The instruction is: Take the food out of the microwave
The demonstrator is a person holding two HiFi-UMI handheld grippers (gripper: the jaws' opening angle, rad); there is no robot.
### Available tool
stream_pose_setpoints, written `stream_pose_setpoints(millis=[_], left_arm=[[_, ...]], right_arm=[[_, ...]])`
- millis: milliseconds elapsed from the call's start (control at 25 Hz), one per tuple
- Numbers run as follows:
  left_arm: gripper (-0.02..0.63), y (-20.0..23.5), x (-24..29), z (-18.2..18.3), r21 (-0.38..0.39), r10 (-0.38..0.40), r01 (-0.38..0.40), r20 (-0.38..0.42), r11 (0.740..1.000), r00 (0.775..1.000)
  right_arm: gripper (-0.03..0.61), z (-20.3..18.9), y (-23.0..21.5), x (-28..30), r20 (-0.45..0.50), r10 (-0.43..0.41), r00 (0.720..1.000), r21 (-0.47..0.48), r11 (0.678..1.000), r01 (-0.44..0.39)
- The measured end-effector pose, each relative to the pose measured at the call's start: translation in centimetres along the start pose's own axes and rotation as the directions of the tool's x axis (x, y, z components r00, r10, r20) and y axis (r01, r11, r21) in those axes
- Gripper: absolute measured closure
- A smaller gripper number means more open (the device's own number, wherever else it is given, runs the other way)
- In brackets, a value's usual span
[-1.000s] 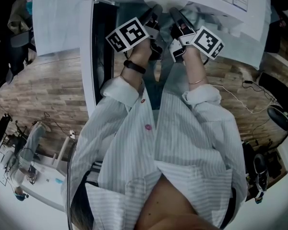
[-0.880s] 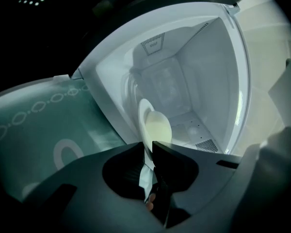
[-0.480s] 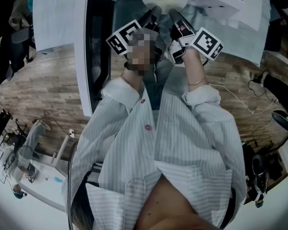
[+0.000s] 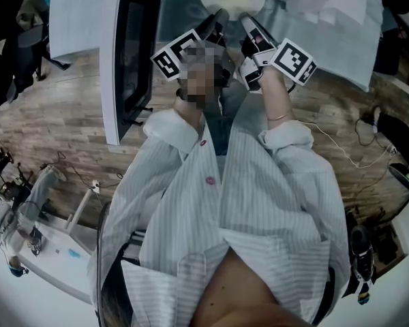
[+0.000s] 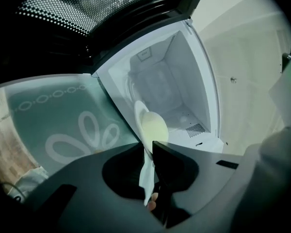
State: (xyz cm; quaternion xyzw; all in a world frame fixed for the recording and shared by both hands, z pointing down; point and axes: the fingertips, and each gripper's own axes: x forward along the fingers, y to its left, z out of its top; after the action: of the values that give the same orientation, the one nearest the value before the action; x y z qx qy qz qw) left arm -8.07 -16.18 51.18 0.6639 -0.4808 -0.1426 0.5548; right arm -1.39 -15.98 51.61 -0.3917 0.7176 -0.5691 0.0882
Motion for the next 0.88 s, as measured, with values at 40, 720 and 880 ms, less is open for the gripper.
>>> stream_pose_setpoints(millis=[40,720,880], left_arm=[[0.554,-0.2,-0.3,-0.2,0.003,-0.001,0.001,0.004,1.0,1.0],[0.555,-5.8,-7.6,-2.3,0.017,-0.057,0.056,0.099,0.998,0.993],[0.557,-7.9,-9.6,-3.2,0.03,-0.079,0.076,0.109,0.997,0.991]], right_arm=[[0.509,-0.1,0.1,-0.3,-0.001,0.003,1.0,-0.002,1.0,-0.003],[0.511,-2.2,6.1,-6.9,-0.009,0.113,0.994,-0.062,0.992,-0.113],[0.511,-2.6,7.8,-9.3,0.005,0.143,0.99,-0.065,0.988,-0.143]])
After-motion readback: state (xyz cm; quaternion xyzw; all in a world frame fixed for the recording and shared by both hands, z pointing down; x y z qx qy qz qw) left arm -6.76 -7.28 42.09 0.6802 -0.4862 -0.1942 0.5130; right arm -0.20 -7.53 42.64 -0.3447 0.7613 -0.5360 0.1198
